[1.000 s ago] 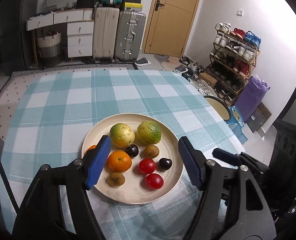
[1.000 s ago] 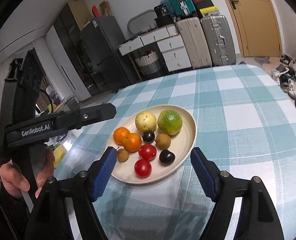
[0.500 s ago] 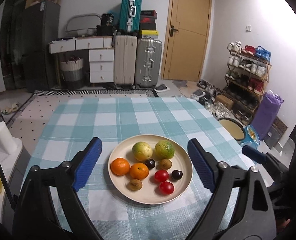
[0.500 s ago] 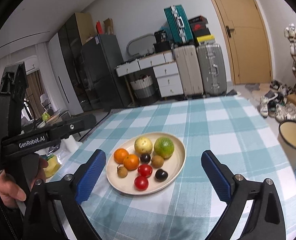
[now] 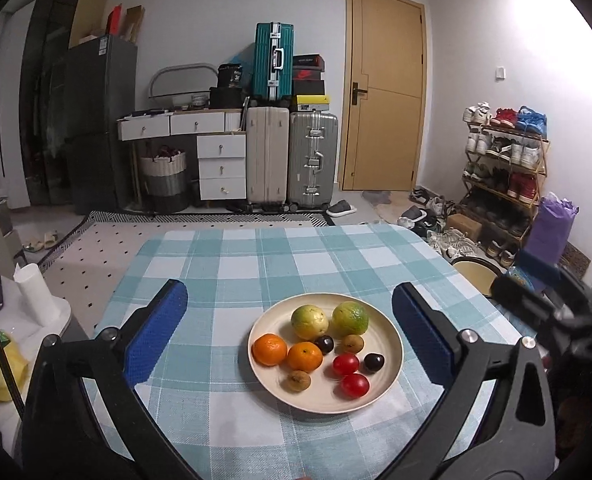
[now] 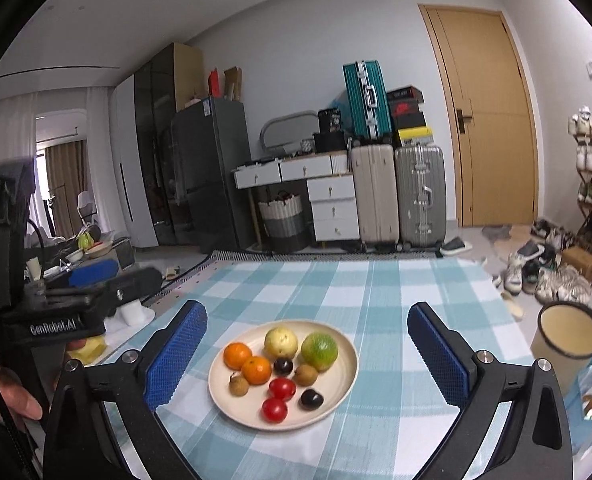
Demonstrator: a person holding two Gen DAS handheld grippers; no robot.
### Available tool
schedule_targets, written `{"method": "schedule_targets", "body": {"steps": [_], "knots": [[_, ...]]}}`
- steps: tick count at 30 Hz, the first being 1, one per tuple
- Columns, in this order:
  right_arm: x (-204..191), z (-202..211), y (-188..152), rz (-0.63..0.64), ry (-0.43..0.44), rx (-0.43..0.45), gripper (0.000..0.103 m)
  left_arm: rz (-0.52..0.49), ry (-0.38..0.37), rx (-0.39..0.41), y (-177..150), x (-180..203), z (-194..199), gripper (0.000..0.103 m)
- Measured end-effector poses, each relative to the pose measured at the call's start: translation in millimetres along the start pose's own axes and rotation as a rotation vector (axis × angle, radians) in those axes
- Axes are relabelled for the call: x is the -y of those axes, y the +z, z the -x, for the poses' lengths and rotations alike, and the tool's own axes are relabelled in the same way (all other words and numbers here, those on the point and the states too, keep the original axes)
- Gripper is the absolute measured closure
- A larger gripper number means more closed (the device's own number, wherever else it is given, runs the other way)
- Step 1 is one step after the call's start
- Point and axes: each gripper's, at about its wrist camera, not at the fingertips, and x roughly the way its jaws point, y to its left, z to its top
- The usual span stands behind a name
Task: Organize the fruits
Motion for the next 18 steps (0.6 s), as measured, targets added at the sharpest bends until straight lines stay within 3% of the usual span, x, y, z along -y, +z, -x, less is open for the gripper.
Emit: {"method": "schedule_targets", "body": {"steps": [7, 12, 18], "knots": [[-2, 12, 2, 0.037, -0.030, 0.089, 0.000, -0.016, 0.036, 0.067, -7, -5, 6, 0.001], [-5, 17, -5, 0.080, -0.059, 0.099, 0.000, 0.016, 0.056, 0.067, -17, -15, 2, 0.001], [-2, 20, -16, 0.088, -0.076, 0.105, 0.000, 0.022, 0.080, 0.133, -36, -22, -2, 0.001]]}}
